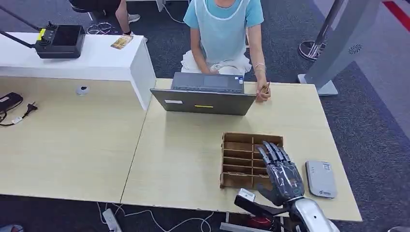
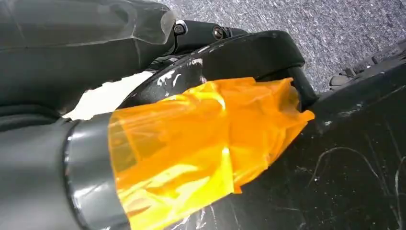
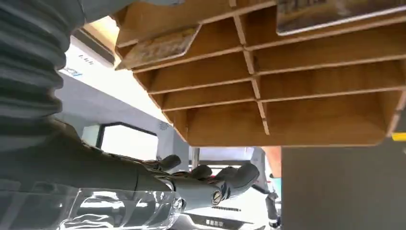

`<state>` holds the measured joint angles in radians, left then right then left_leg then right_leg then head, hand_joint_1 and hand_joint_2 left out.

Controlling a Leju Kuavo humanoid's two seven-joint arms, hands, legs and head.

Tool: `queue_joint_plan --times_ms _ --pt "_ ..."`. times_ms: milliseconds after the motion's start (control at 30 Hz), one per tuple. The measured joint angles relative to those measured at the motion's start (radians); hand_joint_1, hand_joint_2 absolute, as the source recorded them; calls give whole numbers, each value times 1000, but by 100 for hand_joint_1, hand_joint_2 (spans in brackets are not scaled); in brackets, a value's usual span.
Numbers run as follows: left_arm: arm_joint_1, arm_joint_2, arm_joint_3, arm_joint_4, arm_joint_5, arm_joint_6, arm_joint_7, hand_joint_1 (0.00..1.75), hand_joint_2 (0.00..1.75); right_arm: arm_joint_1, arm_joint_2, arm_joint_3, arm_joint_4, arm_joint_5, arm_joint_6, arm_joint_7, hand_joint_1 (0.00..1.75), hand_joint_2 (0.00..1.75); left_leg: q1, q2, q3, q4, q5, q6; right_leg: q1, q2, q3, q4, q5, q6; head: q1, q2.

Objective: Pass the card to the sensor for recognition and then transmit it.

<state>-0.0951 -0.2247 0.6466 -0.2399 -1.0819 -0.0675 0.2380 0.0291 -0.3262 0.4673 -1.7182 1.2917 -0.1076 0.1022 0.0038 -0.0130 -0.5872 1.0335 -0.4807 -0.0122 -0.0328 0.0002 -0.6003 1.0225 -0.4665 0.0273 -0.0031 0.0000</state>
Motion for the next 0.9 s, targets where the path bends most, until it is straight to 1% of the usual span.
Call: queue_joint_plan --times_ms 233,467,533,567,600,633,667,700,833,867,900 --pt "0 -1 0 0 0 0 2 0 0 -9 -5 5 21 4 19 13 0 175 0 0 0 0 0 0 0 0 0 0 0 0 0 0" --pt "-1 -1 0 0 0 0 5 0 0 -12 -5 8 29 6 19 24 0 175 0 0 0 0 0 0 0 0 0 0 0 0 0 0" --pt "-1 -1 0 0 0 0 5 0 0 -12 -5 8 29 6 19 24 9 175 0 0 0 0 0 0 0 0 0 0 0 0 0 0" --pt "-1 -1 0 0 0 0 5 0 0 -12 -5 8 29 6 19 24 28 175 0 0 0 0 0 0 0 0 0 0 0 0 0 0" --pt "-1 -1 0 0 0 0 5 0 0 -12 -5 8 29 6 19 25 89 175 0 0 0 0 0 0 0 0 0 0 0 0 0 0" --pt "-1 -1 0 0 0 0 6 0 0 -11 -5 8 29 6 19 26 134 175 0 0 0 0 0 0 0 0 0 0 0 0 0 0" --pt "-1 -1 0 0 0 1 6 0 0 -11 -5 8 29 6 19 26 155 175 0 0 0 0 0 0 0 0 0 0 0 0 0 0" --pt "-1 -1 0 0 0 1 6 0 0 -11 -5 8 29 5 19 26 152 175 0 0 0 0 0 0 0 0 0 0 0 0 0 0" --pt "-1 -2 -1 0 0 1 6 0 0 -11 -5 2 29 5 18 28 148 175 0 0 0 0 0 0 0 0 0 0 0 0 0 0" --pt "-1 -2 -1 0 0 1 6 0 0 -10 -5 -2 29 5 17 30 143 175 0 0 0 0 0 0 0 0 0 0 0 0 0 0" --pt "-1 -2 -1 0 0 1 6 0 0 -9 -5 -6 29 5 16 32 133 175 0 0 0 0 0 0 0 0 0 0 0 0 0 0"
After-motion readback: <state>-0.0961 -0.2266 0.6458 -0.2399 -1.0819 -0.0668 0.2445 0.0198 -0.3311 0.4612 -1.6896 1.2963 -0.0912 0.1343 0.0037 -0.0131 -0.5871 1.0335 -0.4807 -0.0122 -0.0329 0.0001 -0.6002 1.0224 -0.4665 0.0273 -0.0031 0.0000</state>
